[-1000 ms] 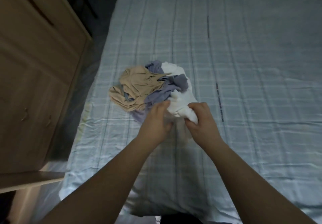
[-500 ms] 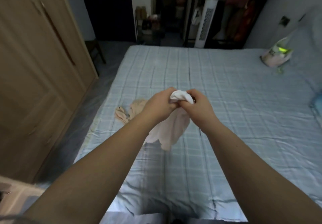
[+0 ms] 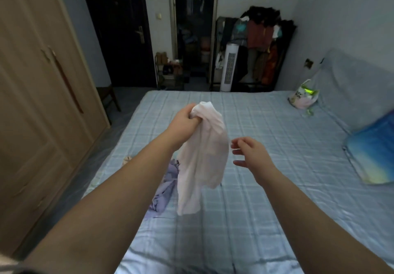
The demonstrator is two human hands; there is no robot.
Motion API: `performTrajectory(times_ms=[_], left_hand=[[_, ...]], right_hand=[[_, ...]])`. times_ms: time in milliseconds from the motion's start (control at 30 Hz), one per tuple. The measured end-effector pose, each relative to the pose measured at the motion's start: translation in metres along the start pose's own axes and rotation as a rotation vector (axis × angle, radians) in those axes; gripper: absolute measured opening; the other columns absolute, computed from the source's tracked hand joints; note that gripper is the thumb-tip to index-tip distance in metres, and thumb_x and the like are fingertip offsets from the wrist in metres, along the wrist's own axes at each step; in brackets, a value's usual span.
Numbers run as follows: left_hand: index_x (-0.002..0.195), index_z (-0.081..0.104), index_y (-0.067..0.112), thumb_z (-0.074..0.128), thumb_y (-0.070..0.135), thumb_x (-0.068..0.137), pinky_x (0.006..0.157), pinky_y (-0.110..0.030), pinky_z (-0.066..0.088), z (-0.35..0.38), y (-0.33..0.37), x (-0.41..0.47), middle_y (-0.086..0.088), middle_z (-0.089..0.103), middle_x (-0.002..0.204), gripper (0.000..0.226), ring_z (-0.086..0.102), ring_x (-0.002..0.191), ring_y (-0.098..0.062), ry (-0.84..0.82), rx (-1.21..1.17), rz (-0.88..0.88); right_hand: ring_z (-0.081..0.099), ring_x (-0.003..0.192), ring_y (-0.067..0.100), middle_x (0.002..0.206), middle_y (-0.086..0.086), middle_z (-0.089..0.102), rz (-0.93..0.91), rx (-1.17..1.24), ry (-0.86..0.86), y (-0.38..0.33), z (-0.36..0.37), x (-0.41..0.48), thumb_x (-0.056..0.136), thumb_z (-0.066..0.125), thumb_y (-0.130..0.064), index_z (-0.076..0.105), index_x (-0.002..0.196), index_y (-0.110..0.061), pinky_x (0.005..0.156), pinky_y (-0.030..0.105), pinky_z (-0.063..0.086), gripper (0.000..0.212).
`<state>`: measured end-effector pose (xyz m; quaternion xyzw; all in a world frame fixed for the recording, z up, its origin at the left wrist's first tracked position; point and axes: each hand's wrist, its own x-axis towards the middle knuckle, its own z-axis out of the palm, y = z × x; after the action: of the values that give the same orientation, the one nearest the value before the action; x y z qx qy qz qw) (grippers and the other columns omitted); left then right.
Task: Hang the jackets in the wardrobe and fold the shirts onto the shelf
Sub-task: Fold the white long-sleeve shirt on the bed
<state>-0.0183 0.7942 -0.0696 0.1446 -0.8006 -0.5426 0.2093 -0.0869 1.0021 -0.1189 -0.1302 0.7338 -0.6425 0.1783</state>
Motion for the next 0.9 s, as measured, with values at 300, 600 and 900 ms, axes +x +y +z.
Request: performTrajectory(times_ms=[300,600,900], left_hand=[[0.114,0.065,0.01,0.045,-0.008,0.085,0.069,-0.035,0.051,0.099,0.056,-0.018,-0.016,0.067,0.099,0.04,0.063,0.083,-0.024,-0.126,-0.239,-0.077],[0.102,0.069,0.006,0.048,-0.012,0.074,0.067,-0.031,0.043,0.165,0.048,-0.043,-0.018,0.06,0.091,0.039,0.055,0.082,-0.027,-0.14,-0.508,-0.163],[0.113,0.066,0.009,0.049,-0.008,0.066,0.076,-0.032,0.044,0.184,0.014,-0.052,-0.014,0.062,0.099,0.052,0.058,0.093,-0.025,-0.433,-0.397,-0.327]], right_hand=[[0.061,0.088,0.011,0.104,0.004,0.066,-0.087,-0.174,-0.017,0.031,-0.123,0.006,0.094,0.05,0.001,0.064,0.108,-0.019,0.068,0.027,0.053,0.029],[0.065,0.096,0.029,0.105,0.02,0.069,0.456,0.292,-0.321,0.038,-0.165,0.026,0.103,0.031,-0.054,0.06,0.117,0.0,0.078,0.037,0.053,0.062],[0.064,0.083,0.028,0.095,0.019,0.066,0.496,0.115,-0.425,0.031,-0.129,0.062,0.088,0.057,-0.001,0.065,0.109,0.004,0.074,0.037,0.052,0.023]])
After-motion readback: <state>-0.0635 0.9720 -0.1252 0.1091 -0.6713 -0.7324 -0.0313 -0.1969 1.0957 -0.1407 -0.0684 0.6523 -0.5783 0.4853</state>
